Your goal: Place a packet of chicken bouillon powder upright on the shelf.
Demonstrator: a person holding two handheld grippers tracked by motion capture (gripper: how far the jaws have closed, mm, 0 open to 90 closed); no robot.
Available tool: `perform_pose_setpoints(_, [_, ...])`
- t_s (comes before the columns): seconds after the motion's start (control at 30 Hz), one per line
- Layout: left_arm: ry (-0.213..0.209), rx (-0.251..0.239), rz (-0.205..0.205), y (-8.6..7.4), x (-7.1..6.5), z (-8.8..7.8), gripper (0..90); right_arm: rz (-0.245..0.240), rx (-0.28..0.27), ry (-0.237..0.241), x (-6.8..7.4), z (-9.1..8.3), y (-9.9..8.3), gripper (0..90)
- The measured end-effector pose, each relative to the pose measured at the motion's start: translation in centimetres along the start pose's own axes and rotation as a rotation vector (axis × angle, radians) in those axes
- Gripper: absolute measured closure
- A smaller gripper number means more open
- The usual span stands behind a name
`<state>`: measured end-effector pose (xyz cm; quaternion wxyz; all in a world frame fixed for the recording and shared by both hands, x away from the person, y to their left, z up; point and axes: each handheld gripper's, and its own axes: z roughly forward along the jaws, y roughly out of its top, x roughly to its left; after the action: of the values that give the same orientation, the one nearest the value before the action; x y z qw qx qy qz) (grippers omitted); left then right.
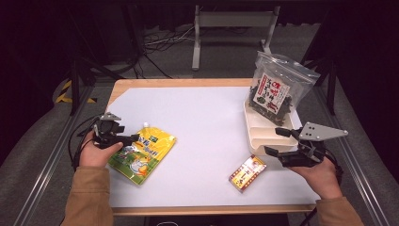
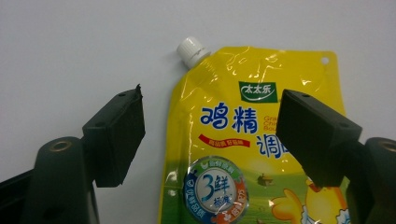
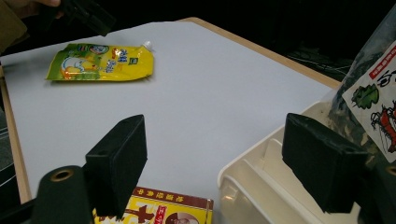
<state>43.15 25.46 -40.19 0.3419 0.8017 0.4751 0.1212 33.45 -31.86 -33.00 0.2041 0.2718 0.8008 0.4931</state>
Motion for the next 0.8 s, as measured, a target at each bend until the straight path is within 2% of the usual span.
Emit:
perform_pose_setpoints(0.17, [-0.006,0.019,-0.031,-0.4,0.7,0.5,26.8,0.003,0.000,0.005,0.0,0.0,-0.1,23.3])
perform_pose_setpoints(0.27, [0.005,0.049,-0.059,-1.0,1.4,1.0,26.5,0.008,0.003,0.008,0.1,0.0,-0.2,23.4])
perform_pose_setpoints(0.4, [0.021,0.068,-0.064,-1.3,1.7,1.4,25.6,0.004,0.003,0.016,0.1,0.1,-0.3,23.4])
perform_pose_setpoints(0.63, [0.022,0.108,-0.072,-1.6,2.0,2.0,25.7,0.009,0.001,0.021,0.2,0.3,-0.4,22.9])
perform_pose_setpoints(0.8, [-0.008,0.123,-0.084,-1.8,2.1,2.2,27.7,0.024,-0.003,0.021,0.0,0.3,-0.5,22.6])
